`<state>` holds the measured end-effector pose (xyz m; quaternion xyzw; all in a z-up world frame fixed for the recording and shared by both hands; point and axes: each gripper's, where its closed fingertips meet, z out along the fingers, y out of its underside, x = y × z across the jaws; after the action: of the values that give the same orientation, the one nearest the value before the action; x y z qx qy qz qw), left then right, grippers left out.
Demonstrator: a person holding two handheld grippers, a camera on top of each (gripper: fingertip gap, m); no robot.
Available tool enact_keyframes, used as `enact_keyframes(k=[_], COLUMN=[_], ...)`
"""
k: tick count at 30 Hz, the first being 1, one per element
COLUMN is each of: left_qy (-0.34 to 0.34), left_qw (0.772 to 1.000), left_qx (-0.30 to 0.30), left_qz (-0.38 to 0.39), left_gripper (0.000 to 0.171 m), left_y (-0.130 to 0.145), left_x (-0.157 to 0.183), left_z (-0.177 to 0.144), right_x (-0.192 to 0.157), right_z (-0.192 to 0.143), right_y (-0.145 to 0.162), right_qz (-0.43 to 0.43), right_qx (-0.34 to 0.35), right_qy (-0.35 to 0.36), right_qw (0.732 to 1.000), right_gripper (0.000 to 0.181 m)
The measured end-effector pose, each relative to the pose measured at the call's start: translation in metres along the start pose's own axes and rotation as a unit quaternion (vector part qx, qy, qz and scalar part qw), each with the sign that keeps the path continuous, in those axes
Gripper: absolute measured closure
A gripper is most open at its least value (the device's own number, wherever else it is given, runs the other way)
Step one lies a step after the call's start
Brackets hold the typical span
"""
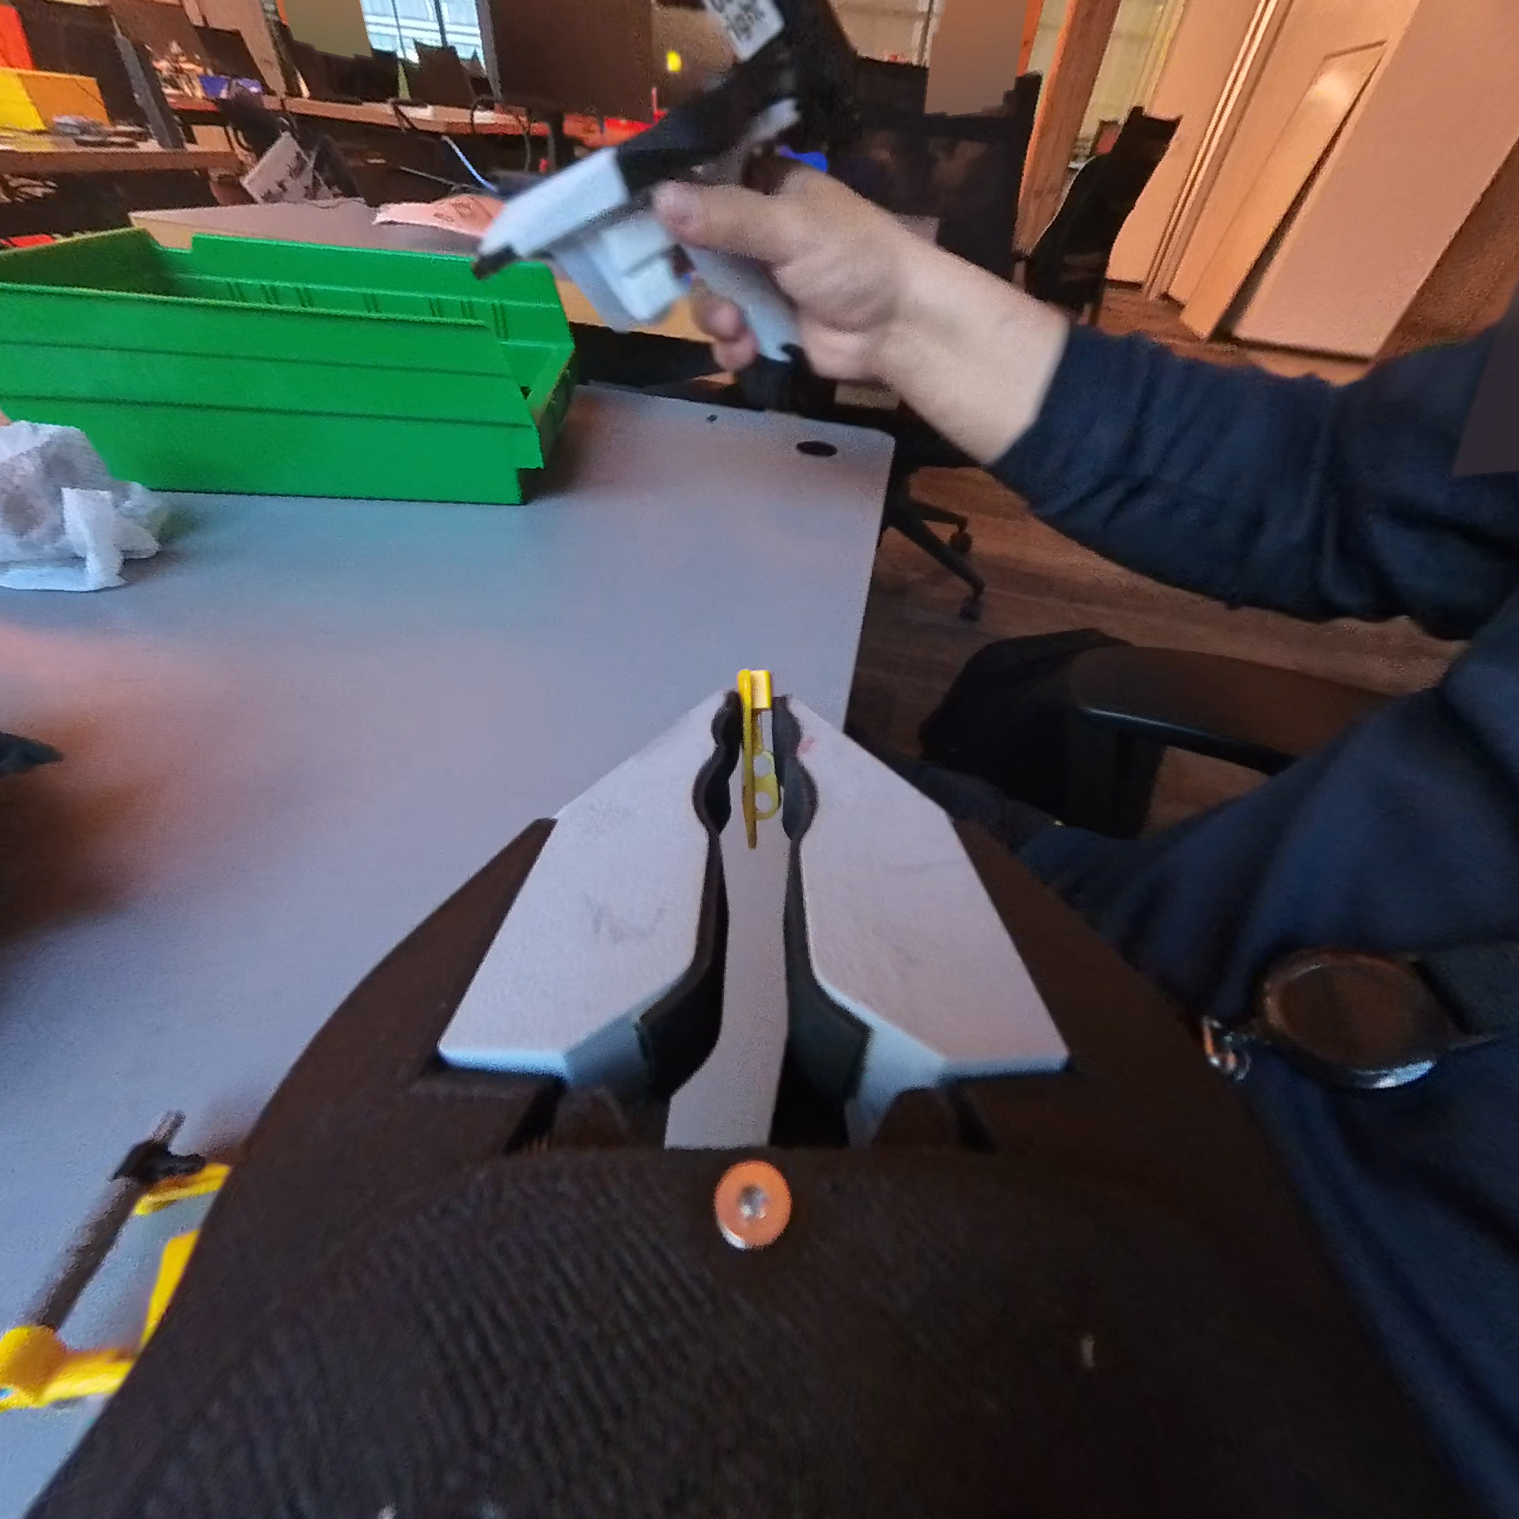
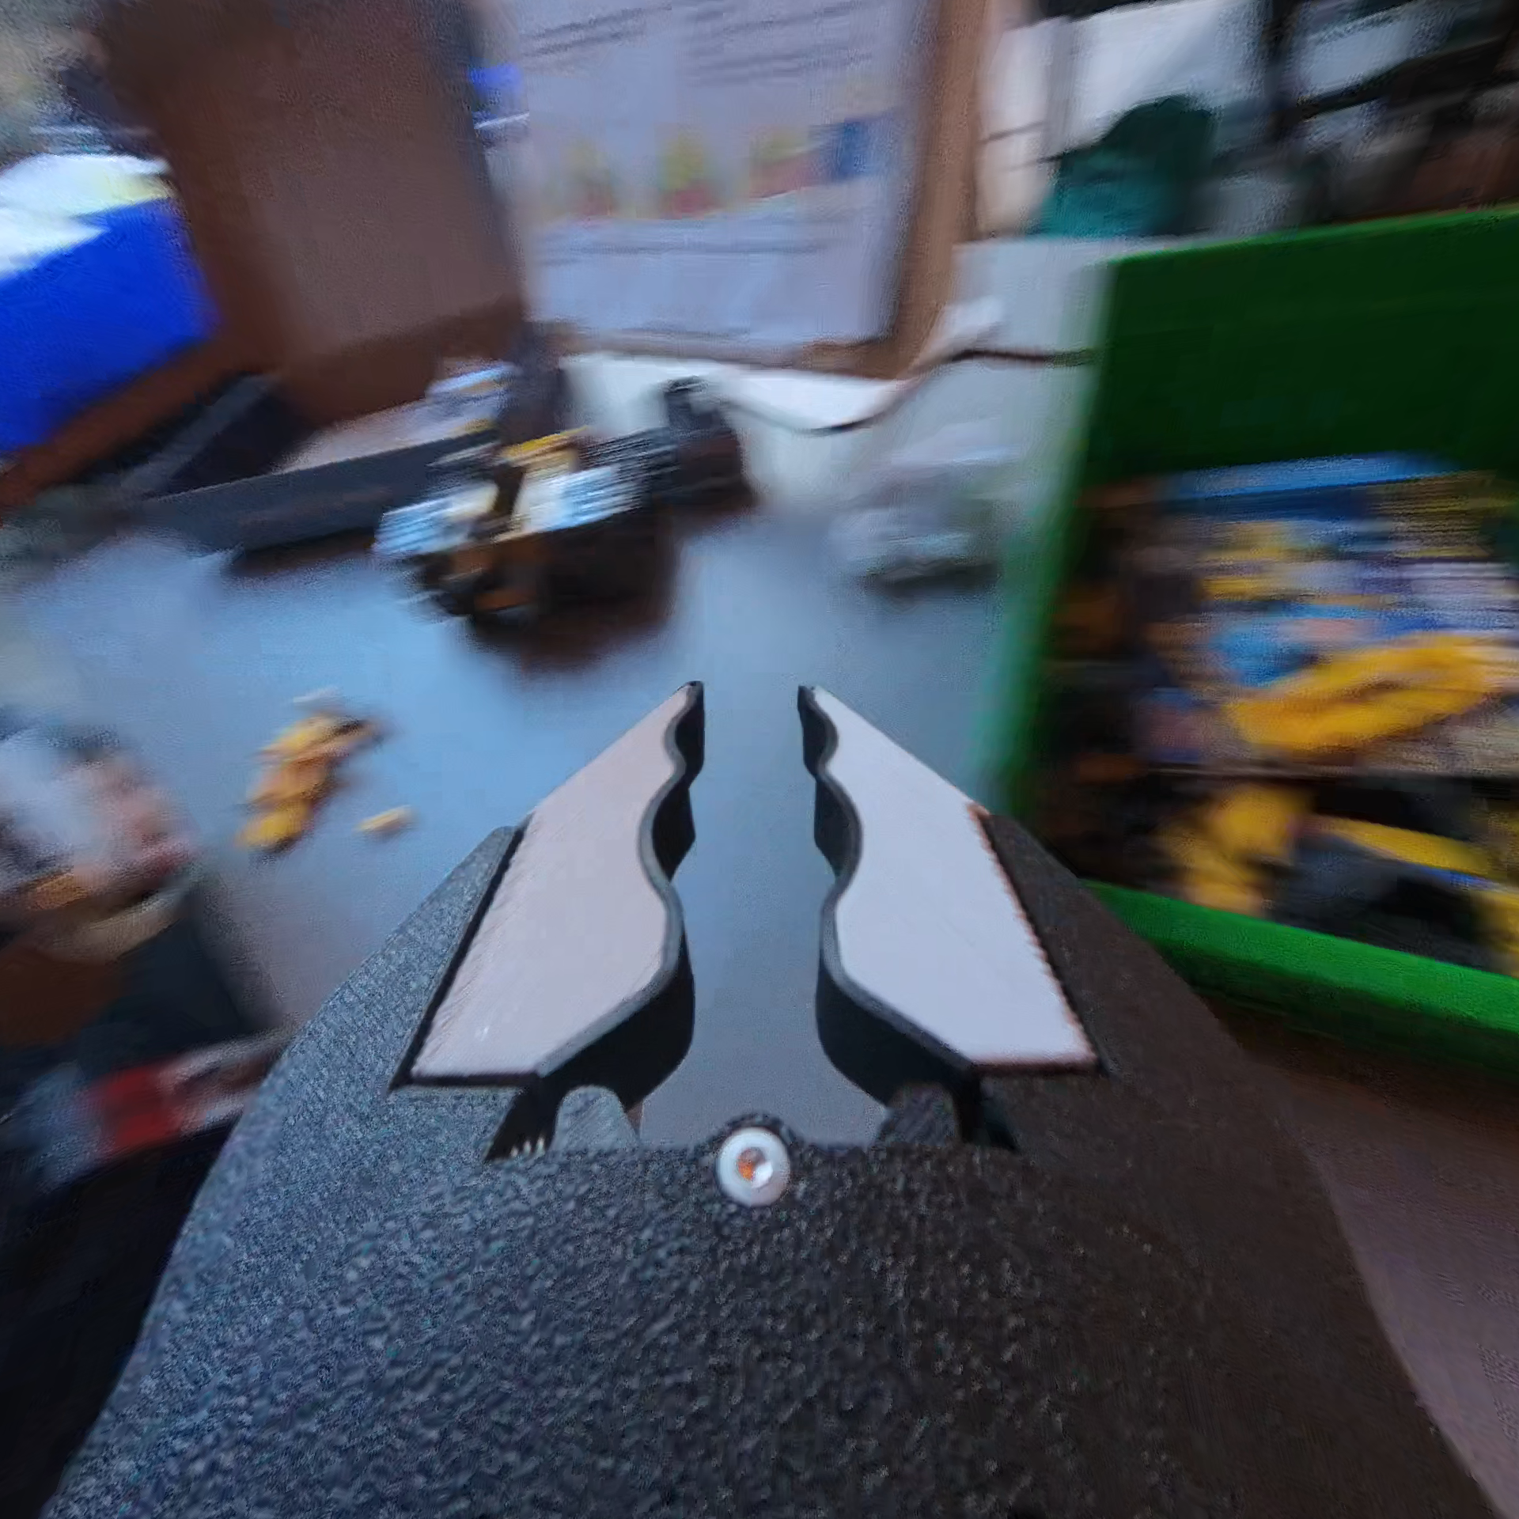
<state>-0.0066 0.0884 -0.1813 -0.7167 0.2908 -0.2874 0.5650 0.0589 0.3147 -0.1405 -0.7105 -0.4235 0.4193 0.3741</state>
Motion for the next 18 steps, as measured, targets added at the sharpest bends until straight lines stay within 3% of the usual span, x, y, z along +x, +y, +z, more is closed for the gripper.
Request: enact_keyframes(k=[3,5,7,13,18], left_qy=[0.002,0.008,0.017,0.017,-0.045], left_qw=[0.999,0.999,0.998,0.998,0.993], left_qx=[-0.022,-0.029,-0.035,-0.026,-0.072], left_qz=[0.023,0.033,0.040,0.046,0.088], left_gripper=[0.168,0.168,0.168,0.168,0.168], left_y=[0.005,0.008,0.010,0.003,0.016], left_x=[-0.001,0.001,0.006,0.012,0.000], left_z=[0.005,0.007,0.008,-0.002,-0.007], right_x=[-0.131,-0.191,-0.224,-0.242,-0.232], right_z=[0.016,0.025,0.034,0.039,0.052], right_y=[0.048,0.078,0.099,0.091,0.099], right_qz=[-0.020,-0.057,-0.097,-0.098,-0.142], right_qx=[-0.053,-0.077,-0.094,-0.043,-0.079], right_qy=[-0.224,-0.288,-0.307,-0.320,-0.253], right_qw=[0.973,0.953,0.942,0.941,0.954], right_gripper=[0.165,0.167,0.167,0.177,0.176])
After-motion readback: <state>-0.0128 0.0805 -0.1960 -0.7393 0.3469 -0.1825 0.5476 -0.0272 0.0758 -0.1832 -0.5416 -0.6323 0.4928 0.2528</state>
